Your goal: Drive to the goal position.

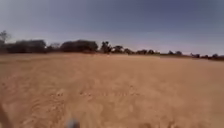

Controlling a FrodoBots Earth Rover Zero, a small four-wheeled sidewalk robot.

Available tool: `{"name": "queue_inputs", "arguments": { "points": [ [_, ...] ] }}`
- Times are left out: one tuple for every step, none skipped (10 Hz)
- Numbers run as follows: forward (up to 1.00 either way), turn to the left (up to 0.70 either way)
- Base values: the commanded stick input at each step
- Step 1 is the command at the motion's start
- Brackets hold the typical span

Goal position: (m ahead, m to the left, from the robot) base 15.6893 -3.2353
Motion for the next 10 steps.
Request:
{"name": "queue_inputs", "arguments": {
  "points": [
    [0.7,-0.3],
    [0.7,-0.34],
    [0.7,-0.35],
    [0.7,-0.27],
    [0.7,-0.13],
    [0.7,0.0],
    [0.7,0.0],
    [0.7,0.0],
    [0.7,0.0],
    [0.7,0.0]
  ]
}}
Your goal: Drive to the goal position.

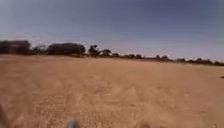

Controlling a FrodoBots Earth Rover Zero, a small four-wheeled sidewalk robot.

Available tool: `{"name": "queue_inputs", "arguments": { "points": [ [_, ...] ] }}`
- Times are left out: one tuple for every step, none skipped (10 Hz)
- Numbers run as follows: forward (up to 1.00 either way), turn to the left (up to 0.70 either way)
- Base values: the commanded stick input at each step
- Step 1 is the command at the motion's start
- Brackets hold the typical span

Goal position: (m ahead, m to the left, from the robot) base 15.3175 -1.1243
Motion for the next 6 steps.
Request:
{"name": "queue_inputs", "arguments": {
  "points": [
    [0.7,0.0],
    [0.7,0.0],
    [0.7,0.0],
    [0.7,0.0],
    [0.7,0.0],
    [0.7,0.0]
  ]
}}
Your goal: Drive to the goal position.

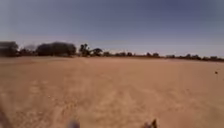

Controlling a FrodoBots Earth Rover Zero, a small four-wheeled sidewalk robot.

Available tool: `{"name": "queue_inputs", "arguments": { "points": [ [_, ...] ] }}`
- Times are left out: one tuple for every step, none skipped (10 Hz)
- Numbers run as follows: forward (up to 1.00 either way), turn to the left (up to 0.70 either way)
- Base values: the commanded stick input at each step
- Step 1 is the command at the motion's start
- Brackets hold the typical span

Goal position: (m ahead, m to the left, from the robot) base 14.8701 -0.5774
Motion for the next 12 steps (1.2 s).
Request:
{"name": "queue_inputs", "arguments": {
  "points": [
    [0.7,0.0],
    [0.7,0.0],
    [0.7,0.0],
    [0.7,0.0],
    [0.7,0.0],
    [0.7,0.0],
    [0.7,0.0],
    [0.7,0.0],
    [0.7,0.0],
    [0.7,0.0],
    [0.7,0.0],
    [0.7,0.0]
  ]
}}
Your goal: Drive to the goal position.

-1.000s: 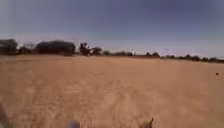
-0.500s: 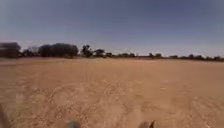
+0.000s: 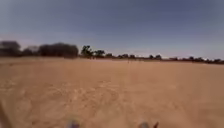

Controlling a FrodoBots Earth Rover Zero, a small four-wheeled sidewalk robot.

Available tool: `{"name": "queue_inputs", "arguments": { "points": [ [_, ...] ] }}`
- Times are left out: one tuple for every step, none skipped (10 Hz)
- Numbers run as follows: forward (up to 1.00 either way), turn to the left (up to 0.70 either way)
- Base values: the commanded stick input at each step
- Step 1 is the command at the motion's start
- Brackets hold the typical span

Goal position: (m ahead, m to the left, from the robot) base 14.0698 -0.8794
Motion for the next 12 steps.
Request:
{"name": "queue_inputs", "arguments": {
  "points": [
    [0.7,0.0],
    [0.7,0.0],
    [0.7,0.0],
    [0.7,0.0],
    [0.7,0.0],
    [0.7,0.0],
    [0.7,0.0],
    [0.7,0.0],
    [0.7,0.0],
    [0.7,0.0],
    [0.7,0.0],
    [0.7,0.0]
  ]
}}
